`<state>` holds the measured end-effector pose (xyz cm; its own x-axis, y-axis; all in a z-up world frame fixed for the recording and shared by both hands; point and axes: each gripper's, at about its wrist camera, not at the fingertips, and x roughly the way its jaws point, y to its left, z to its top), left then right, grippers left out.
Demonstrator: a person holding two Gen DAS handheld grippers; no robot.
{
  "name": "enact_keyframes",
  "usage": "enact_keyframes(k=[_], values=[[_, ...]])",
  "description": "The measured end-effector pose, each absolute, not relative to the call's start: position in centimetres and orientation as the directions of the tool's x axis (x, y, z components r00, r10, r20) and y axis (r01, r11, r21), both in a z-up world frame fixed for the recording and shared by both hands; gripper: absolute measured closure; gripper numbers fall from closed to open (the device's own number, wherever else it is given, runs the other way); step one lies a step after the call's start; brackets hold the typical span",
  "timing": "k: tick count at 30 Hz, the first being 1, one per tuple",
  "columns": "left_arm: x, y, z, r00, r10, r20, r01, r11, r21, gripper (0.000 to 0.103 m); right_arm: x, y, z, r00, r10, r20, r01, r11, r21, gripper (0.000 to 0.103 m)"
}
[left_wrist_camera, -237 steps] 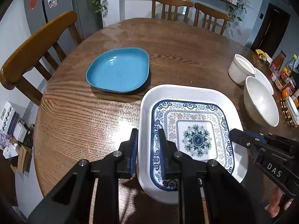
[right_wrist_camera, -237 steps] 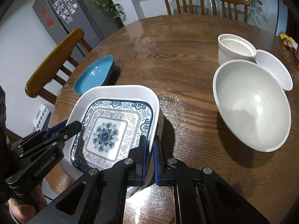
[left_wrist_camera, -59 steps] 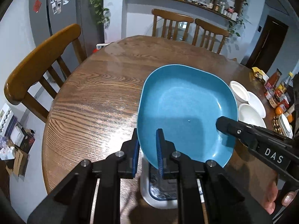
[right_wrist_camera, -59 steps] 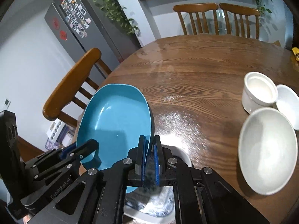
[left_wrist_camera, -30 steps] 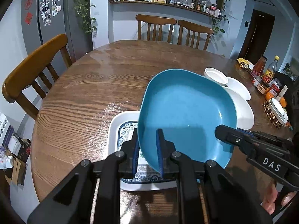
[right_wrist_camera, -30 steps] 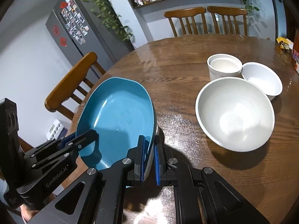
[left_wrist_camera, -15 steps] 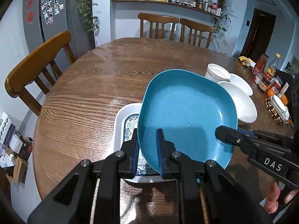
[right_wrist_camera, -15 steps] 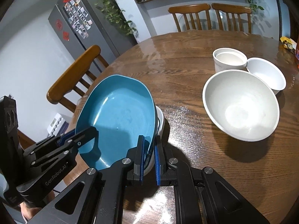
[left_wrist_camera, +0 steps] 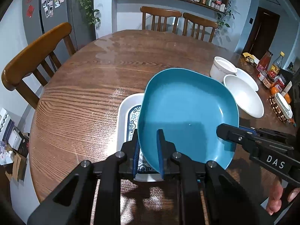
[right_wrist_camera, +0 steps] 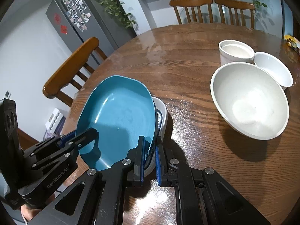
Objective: Organize plates and bowls
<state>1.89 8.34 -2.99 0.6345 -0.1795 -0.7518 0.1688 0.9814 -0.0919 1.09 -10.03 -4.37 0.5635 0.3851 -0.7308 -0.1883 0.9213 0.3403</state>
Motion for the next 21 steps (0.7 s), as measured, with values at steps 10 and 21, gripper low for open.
enact_keyframes(k=[10, 21], values=[[2.6, 8.5, -3.7, 0.613, -0.181, -0.769, 0.172, 0.981, -0.093, 0.089, 1.8, -10.0, -4.8, 0.547, 0.377, -0.747, -0.184, 0.925, 0.332, 0.092], [3.5, 8.6, -4.8, 0.584, -0.180, -0.792, 0.165, 0.981, -0.101, 0.088, 2.7, -9.8, -5.6, 0.518, 0.370, -0.771, -0.178, 0.928, 0.326, 0.092]])
